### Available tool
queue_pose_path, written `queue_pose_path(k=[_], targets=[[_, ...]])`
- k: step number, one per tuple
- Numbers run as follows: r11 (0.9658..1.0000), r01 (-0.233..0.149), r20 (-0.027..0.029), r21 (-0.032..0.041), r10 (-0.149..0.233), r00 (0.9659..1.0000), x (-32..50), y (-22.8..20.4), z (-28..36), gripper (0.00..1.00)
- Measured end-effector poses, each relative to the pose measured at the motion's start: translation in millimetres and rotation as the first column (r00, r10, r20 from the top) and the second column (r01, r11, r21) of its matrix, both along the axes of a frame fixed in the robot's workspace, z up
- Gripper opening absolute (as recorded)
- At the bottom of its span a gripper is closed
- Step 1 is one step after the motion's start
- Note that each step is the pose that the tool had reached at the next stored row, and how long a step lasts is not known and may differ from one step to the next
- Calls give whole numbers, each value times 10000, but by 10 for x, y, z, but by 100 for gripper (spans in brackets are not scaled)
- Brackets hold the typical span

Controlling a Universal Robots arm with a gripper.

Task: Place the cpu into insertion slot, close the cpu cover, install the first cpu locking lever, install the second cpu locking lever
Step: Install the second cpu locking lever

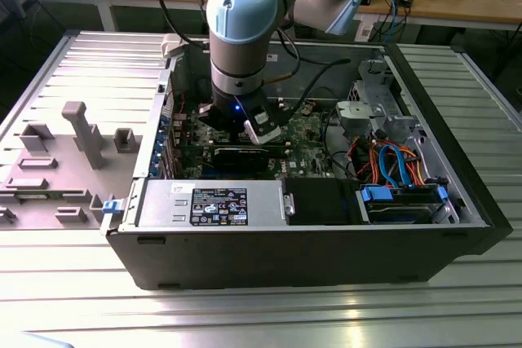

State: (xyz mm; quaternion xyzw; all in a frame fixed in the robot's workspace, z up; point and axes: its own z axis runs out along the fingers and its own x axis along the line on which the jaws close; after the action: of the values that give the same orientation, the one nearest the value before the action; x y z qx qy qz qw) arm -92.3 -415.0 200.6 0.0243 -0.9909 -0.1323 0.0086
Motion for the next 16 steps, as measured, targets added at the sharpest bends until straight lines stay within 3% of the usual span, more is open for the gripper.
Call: queue_pose_path(k=[2, 7, 11, 16], targets=[[10000, 0, 2, 46, 0, 10000, -18, 0, -22, 11], [10000, 0, 0, 65, 0, 10000, -19, 10, -30, 11], [10000, 0, 0, 17, 0, 10000, -19, 40, -35, 11], [10000, 1, 0, -3, -1, 10000, -20, 43, -51, 11]])
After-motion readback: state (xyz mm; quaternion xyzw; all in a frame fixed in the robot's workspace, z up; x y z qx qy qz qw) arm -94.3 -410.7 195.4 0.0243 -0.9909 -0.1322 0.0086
